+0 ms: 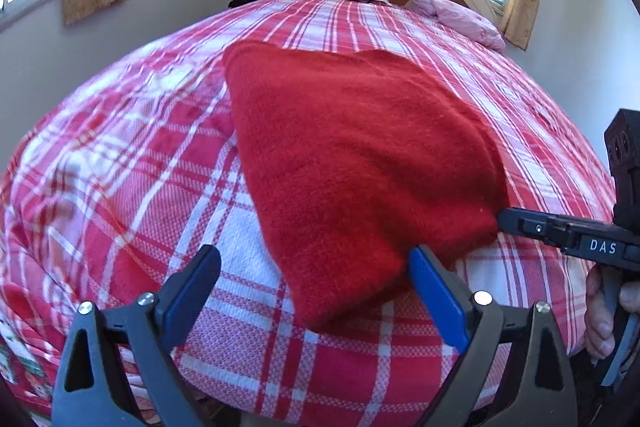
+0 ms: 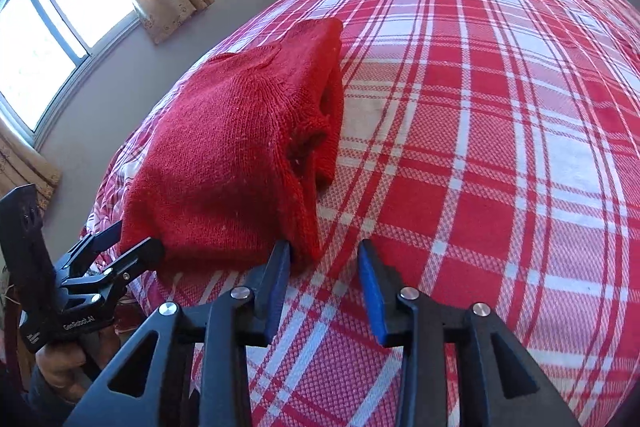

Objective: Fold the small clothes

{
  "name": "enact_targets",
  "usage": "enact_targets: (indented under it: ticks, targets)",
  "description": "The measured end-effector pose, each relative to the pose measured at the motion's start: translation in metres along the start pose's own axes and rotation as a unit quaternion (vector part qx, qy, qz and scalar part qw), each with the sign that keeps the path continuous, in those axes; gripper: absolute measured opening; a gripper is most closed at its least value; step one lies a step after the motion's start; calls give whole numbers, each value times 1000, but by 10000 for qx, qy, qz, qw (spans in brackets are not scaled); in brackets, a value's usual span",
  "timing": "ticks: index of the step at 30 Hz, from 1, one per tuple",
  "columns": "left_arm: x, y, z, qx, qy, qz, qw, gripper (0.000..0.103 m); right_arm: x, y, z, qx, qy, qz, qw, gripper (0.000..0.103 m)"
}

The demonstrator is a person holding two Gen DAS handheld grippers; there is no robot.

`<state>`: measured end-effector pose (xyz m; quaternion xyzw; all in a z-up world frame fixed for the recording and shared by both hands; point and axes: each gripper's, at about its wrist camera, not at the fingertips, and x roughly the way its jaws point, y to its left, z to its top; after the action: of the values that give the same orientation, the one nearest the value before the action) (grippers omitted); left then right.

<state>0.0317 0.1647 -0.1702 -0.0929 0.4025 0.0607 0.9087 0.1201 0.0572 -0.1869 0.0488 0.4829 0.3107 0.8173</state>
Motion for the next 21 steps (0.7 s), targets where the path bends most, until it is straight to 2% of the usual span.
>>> enact_targets:
  ticks: [3,5,7,9,10,15,21]
  targets:
    - [-11,-5,3,131,-104,64,9998,97,-19,0,-6,73,-134,-185,9997,36]
    - [-27,-10,8,190,-298,53,9994,97,-41,7,-11,-62,-374,-282,9989,38]
    - [-40,-13,13,235,-489,34,9985,97,-61,19,-12,-266,-664,-388,9967,45]
    - [-56,-16,19,290,-688,25,9972,98,-82,31,-14,-475,-1006,-470,9927,56]
    - [-63,-18,21,313,-785,15,9964,100,-93,37,-14,-567,-1201,-492,9899,57]
    - [-93,-30,28,545,-1191,43,9914,101,-128,59,-19,-948,-1737,-620,9783,58]
    - [-106,-40,27,666,-1349,5,9886,102,-137,65,-19,-970,-1852,-608,9760,58]
